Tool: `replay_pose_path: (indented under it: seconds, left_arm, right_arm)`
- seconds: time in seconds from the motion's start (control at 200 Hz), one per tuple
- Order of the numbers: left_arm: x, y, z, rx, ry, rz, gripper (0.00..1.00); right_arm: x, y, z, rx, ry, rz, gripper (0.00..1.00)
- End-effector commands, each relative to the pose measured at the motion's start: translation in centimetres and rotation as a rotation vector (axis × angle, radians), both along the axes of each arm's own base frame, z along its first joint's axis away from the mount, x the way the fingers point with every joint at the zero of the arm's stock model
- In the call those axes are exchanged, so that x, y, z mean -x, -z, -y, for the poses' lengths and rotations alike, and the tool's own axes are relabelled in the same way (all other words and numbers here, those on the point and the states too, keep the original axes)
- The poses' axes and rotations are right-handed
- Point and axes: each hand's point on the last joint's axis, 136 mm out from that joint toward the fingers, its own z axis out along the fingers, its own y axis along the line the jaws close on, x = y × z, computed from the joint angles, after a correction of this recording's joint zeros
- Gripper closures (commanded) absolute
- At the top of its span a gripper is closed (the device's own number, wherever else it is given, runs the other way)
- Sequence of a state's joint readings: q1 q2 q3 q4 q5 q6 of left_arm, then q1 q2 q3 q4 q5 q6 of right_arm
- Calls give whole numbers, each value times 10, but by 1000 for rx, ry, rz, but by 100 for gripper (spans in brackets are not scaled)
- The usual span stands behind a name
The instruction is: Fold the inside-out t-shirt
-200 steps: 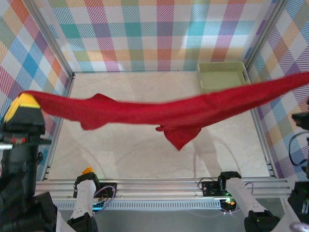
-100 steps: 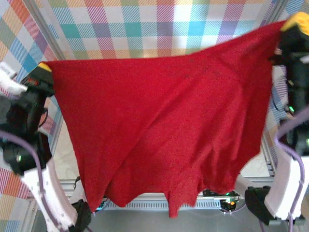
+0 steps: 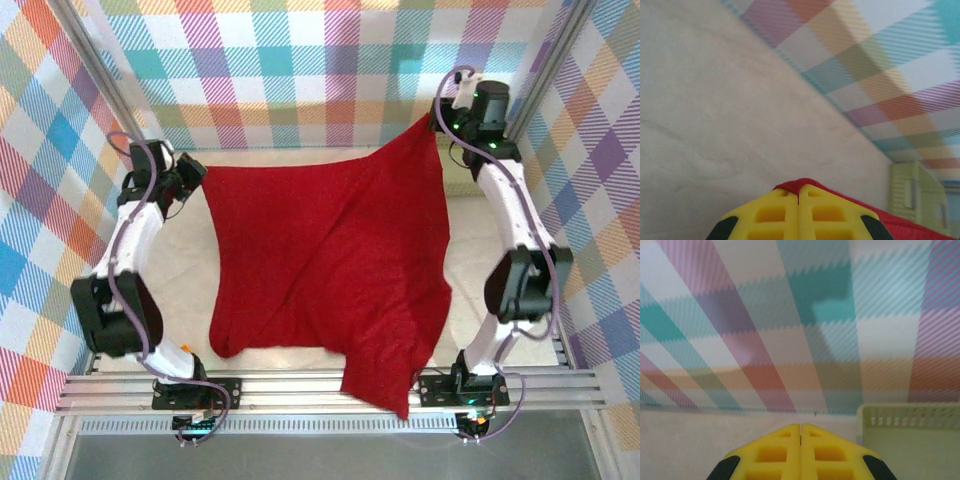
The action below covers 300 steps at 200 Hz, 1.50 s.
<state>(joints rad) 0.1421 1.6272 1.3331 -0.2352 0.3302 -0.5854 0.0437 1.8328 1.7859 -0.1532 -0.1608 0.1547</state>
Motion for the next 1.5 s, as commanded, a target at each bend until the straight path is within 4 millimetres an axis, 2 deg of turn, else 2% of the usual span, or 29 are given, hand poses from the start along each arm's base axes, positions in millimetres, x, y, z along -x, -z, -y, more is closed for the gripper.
replay_pose_path:
  seconds: [0.0, 0.1, 0.2, 0.255, 0.36, 0.475, 0.64, 0.75, 0.87, 1.025, 1.12, 1.155, 1.18, 1.225, 1.315, 1.495]
  left_arm:
    - [-37, 2, -14, -55, -24, 46, 100]
    - [-59, 23, -19, -82, -8, -13, 100]
    - [-74, 32, -26, -109, -10, -36, 100]
    - [-77, 41, -30, -106, -10, -72, 100]
    - [-85, 45, -36, -109, -11, -82, 100]
    - [-82, 48, -47, -97, -35, -95, 100]
    - [-70, 48, -76, -81, -103, -95, 100]
    - [-69, 49, -78, -82, -89, -109, 100]
    - [-67, 57, -70, -47, -59, -130, 100]
    - [-47, 63, -63, -19, -67, -144, 100]
    - [-31, 67, -52, 30, -52, -148, 100]
    - [-30, 63, -49, 41, -45, -117, 100]
    - [-25, 64, -47, 54, -44, -118, 100]
    - [-17, 66, -40, 84, -35, -115, 100]
    - [0, 73, -29, 122, -33, -126, 100]
    - [43, 95, -32, 84, -102, -191, 100]
  right_arm:
    - [-26, 1, -23, -45, -66, 12, 100]
    - [-48, 21, -37, -37, -78, -30, 100]
    - [-65, 35, -47, -28, -83, -62, 100]
    - [-70, 39, -53, -26, -87, -71, 100]
    - [-72, 44, -57, -21, -88, -91, 100]
    - [-66, 50, -57, -22, -90, -116, 100]
    - [-58, 54, -61, -28, -105, -125, 100]
    - [-62, 62, -66, -20, -111, -145, 100]
    - [-61, 67, -68, -24, -117, -173, 100]
    - [-39, 69, -65, -44, -101, -200, 100]
    - [-17, 82, -60, -47, -83, -241, 100]
    - [-7, 89, -58, -50, -74, -257, 100]
    - [-1, 87, -56, -54, -66, -253, 100]
    - [12, 100, -52, -56, -47, -277, 100]
    - [37, 111, -38, -59, 16, -305, 100]
    - [81, 144, -8, -106, 147, -404, 100]
